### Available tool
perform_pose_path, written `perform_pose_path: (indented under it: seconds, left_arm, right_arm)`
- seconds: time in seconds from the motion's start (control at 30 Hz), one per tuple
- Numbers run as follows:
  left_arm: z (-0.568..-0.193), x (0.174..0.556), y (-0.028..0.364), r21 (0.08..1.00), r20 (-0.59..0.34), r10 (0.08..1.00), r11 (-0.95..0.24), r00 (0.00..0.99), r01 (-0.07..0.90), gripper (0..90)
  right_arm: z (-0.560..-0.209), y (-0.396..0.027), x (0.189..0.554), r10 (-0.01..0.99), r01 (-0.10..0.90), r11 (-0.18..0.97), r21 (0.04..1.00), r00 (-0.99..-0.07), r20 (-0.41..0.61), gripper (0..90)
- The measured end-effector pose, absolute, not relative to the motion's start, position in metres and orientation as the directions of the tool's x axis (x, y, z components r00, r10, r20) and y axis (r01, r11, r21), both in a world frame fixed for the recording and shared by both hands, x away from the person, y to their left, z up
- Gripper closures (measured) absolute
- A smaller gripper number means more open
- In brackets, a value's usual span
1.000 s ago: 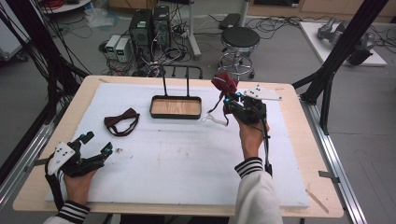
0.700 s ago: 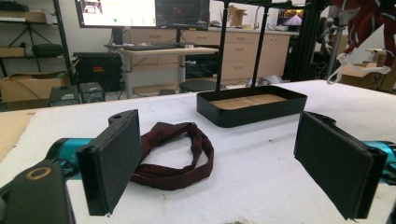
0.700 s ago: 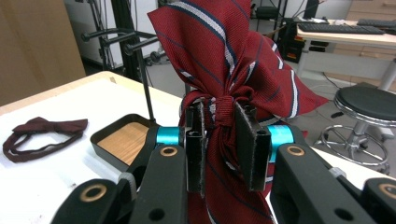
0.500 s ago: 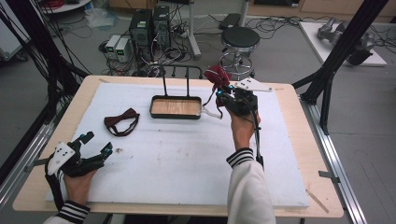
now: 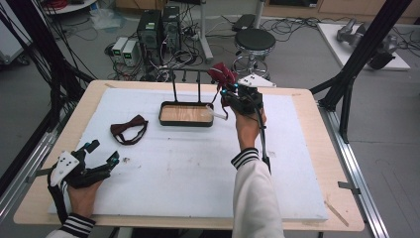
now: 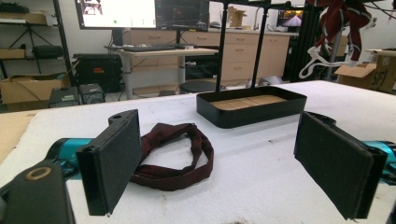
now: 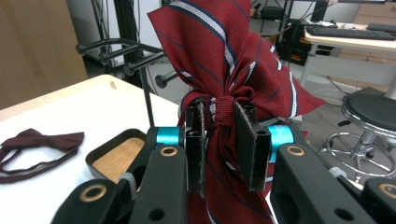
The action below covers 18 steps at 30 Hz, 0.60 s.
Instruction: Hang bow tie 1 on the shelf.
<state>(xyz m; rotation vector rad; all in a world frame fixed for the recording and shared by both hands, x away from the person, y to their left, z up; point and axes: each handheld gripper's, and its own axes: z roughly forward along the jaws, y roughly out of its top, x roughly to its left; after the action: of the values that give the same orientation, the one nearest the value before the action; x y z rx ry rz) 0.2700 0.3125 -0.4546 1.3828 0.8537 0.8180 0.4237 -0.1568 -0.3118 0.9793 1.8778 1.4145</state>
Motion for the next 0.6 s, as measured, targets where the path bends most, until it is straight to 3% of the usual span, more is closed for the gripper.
perform_pose_path:
  seconds: [0.6]
  left_arm:
    - [-0.454,0.27,0.313,0.999,-0.033,0.881,0.031,0.472,0.013,15.4]
  right_arm:
    - [-0.307,-0.136,0.453,0.844,0.206,0.141,0.968,-0.537,-0.009,75.2]
